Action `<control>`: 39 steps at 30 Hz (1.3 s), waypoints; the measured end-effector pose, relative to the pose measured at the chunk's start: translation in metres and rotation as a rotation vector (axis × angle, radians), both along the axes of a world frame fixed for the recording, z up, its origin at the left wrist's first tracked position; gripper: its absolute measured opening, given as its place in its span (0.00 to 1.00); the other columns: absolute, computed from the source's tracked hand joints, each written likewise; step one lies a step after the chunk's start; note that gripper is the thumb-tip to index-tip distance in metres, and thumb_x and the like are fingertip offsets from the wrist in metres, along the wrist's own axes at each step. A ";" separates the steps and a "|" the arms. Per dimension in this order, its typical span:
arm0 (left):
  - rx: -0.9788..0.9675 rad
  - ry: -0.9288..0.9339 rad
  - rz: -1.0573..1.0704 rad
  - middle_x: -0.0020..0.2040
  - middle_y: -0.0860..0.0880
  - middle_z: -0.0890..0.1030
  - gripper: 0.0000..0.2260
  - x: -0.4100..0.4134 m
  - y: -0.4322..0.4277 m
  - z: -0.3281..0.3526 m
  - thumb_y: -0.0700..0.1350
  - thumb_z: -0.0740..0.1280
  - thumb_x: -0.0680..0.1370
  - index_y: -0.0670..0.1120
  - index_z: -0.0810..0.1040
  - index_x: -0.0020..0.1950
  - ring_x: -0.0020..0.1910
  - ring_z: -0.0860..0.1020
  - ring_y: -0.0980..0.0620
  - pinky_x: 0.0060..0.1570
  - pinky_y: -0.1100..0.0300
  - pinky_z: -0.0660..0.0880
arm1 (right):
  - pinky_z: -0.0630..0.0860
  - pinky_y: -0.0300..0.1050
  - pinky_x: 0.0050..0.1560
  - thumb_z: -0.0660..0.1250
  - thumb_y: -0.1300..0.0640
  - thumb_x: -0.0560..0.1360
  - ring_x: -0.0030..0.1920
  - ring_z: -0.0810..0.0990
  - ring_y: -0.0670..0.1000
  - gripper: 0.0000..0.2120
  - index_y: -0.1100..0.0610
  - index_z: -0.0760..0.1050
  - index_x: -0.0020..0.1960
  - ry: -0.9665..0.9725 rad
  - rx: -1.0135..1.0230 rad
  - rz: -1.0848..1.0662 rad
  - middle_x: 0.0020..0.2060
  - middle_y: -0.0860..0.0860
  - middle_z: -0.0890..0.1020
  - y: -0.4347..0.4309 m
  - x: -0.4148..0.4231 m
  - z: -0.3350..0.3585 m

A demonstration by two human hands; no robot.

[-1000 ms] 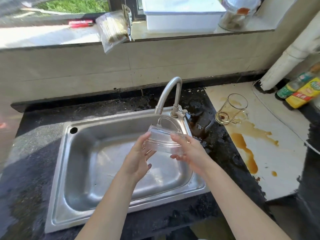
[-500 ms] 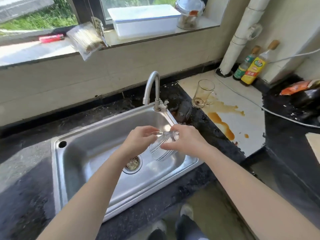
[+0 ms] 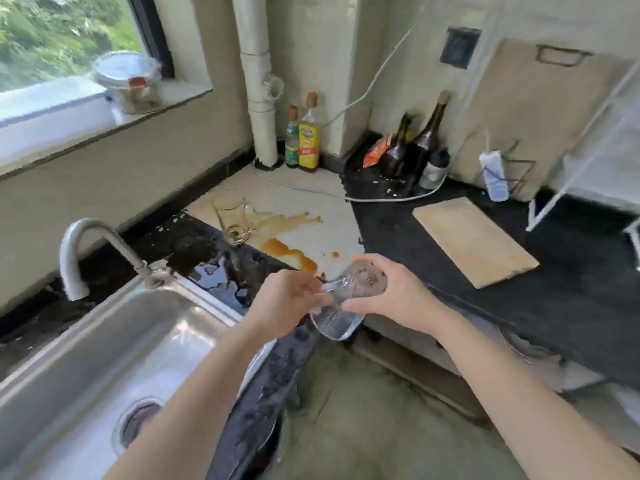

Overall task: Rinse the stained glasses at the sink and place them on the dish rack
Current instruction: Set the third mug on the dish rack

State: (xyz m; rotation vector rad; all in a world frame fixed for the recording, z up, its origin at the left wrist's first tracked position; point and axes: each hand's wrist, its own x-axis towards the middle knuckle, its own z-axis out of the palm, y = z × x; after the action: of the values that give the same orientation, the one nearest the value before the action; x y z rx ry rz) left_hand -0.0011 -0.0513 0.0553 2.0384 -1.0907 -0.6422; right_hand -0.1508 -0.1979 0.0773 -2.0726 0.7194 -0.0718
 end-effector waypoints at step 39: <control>-0.241 -0.214 -0.936 0.44 0.51 0.85 0.07 -0.655 -0.635 -0.035 0.50 0.67 0.78 0.48 0.80 0.51 0.41 0.81 0.48 0.40 0.55 0.76 | 0.82 0.51 0.43 0.70 0.31 0.59 0.39 0.83 0.52 0.33 0.58 0.75 0.48 -0.139 0.082 -1.826 0.42 0.54 0.82 -0.484 -0.637 -0.041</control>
State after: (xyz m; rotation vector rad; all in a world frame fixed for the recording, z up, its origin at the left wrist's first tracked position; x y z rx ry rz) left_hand -0.6563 -0.6863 0.0206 1.3308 -2.1574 -0.6850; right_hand -0.7879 -0.6815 0.0366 -0.6969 2.1626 -1.1095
